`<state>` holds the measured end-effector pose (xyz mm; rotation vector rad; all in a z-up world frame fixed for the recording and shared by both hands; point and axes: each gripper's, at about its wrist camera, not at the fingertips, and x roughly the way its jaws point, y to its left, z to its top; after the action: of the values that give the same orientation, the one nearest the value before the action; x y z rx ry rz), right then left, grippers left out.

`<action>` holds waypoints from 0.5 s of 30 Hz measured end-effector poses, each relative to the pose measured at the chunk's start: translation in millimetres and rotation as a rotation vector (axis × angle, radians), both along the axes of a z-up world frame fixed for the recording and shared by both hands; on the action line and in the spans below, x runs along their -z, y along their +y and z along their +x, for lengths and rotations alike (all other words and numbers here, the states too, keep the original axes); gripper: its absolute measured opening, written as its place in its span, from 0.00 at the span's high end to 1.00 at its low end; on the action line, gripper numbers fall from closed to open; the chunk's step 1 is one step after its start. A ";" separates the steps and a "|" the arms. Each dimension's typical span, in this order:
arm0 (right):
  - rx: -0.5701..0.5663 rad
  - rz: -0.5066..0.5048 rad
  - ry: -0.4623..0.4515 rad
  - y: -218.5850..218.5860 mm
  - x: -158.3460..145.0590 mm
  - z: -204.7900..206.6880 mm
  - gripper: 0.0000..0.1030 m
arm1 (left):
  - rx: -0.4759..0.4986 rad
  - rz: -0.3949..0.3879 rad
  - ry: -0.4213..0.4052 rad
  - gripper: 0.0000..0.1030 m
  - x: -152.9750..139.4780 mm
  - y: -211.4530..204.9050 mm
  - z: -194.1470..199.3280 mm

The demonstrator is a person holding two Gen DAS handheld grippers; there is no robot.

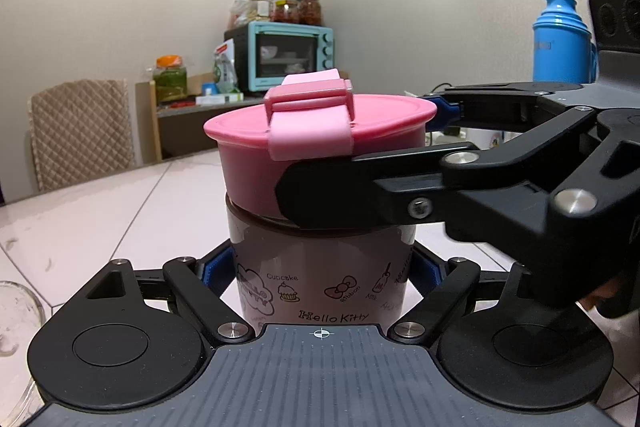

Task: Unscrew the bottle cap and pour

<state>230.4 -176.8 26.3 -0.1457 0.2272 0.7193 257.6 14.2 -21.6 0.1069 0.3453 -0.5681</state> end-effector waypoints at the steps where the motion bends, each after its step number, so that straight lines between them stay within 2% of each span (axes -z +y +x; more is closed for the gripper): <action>1: -0.043 0.010 0.003 -6.4 0.5 4.7 0.18 | 0.000 0.000 0.000 0.13 -0.2 -0.5 -0.2; 10: -0.303 0.061 -0.004 -39.8 4.7 36.3 0.18 | 0.000 0.001 -0.001 0.13 -0.1 -1.3 -2.0; 15: -0.388 0.077 -0.002 -48.4 5.8 47.2 0.18 | 0.000 0.001 -0.001 0.13 0.1 -1.8 -2.6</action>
<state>277.6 -225.2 20.5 -0.1180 0.1703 1.1121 255.0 12.4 -21.7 0.1077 0.3445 -0.5675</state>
